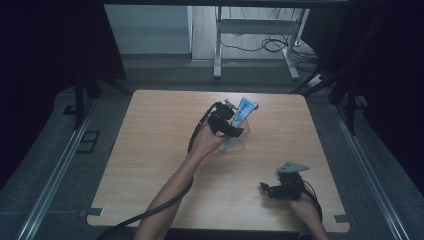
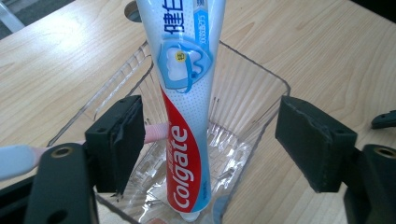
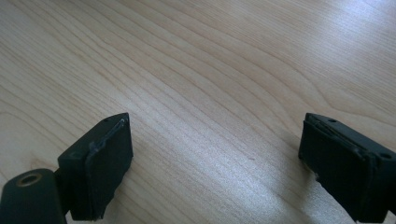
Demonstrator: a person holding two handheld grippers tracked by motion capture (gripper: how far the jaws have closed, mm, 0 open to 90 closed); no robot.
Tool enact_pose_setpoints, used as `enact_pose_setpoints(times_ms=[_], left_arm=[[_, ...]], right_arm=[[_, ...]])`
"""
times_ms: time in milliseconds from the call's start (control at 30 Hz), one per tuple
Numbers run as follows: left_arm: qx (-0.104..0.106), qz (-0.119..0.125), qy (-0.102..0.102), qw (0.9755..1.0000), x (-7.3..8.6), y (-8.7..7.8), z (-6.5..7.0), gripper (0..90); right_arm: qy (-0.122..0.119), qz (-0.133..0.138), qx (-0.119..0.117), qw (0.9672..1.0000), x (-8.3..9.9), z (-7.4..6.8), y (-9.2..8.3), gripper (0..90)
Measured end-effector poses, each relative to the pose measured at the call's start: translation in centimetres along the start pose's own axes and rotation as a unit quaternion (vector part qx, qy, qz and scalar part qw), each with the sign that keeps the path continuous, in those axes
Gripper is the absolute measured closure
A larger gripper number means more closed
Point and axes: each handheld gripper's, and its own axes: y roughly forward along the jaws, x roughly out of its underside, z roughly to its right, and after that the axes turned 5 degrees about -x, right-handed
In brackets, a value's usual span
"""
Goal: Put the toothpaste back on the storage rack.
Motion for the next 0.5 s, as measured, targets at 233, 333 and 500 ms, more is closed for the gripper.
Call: enact_pose_setpoints(times_ms=[233, 333, 500], left_arm=[[0.003, 0.003, 0.002, 1.0000, 0.4, -0.6, 0.0, 20.2], [0.004, 0.001, 0.007, 1.0000, 0.6, -0.9, 0.0, 19.5], [0.004, 0.003, 0.013, 0.9999, 0.9, -1.2, 0.1, 18.9]], right_arm=[[-0.001, 0.000, 0.000, 1.0000, 0.0, 0.0, 0.0, 9.7], [-0.001, 0.000, 0.000, 1.0000, 0.0, 0.0, 0.0, 9.7], [-0.001, 0.000, 0.000, 1.0000, 0.0, 0.0, 0.0, 9.7]])
